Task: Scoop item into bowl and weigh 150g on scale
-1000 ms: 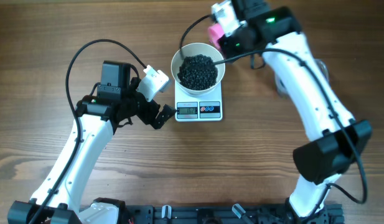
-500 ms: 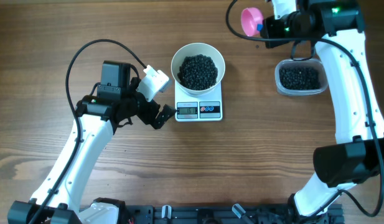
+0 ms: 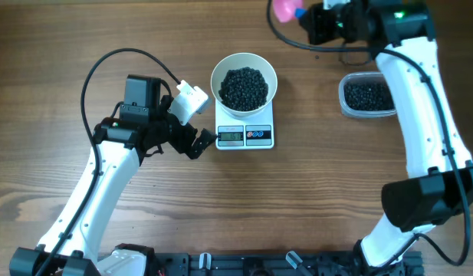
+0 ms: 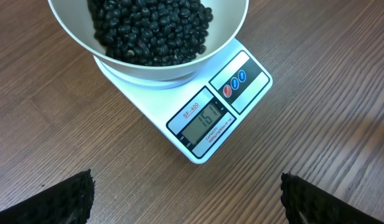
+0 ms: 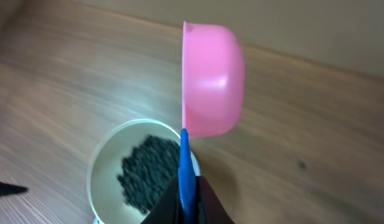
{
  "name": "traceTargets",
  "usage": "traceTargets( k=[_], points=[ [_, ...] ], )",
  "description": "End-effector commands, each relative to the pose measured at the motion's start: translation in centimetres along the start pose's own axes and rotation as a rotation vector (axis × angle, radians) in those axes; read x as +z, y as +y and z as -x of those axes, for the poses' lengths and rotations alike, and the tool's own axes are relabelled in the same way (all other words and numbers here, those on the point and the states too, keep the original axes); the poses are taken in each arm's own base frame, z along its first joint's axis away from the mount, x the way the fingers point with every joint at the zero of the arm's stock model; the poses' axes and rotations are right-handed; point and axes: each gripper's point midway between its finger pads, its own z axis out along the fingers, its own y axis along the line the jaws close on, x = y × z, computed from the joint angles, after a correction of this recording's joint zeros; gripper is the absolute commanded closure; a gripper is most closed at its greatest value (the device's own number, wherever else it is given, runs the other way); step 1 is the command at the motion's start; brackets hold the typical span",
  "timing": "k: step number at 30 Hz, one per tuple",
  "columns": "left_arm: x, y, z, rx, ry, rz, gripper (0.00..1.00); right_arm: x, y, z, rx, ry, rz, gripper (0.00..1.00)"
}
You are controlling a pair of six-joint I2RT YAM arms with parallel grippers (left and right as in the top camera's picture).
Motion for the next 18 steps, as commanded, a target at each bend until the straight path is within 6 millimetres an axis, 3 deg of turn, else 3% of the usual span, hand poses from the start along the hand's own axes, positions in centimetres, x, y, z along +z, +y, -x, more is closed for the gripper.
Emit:
traceTargets(
  k=[1,7,18],
  points=[
    [0.1,-0.2,-0.1,0.0,-0.005,-0.017,0.0,4.2,1.8,-1.6,0.012,0.066,0.065,0.96],
    [0.1,-0.2,-0.1,0.0,-0.005,-0.017,0.0,8.8,3.3,-4.7,0.057,0.182,0.099,0.96],
    [0.1,-0.2,-0.1,0.0,-0.005,-0.017,0.0,9.1,5.3,-7.5,-0.015,0.291,0.099,0.96]
  ],
)
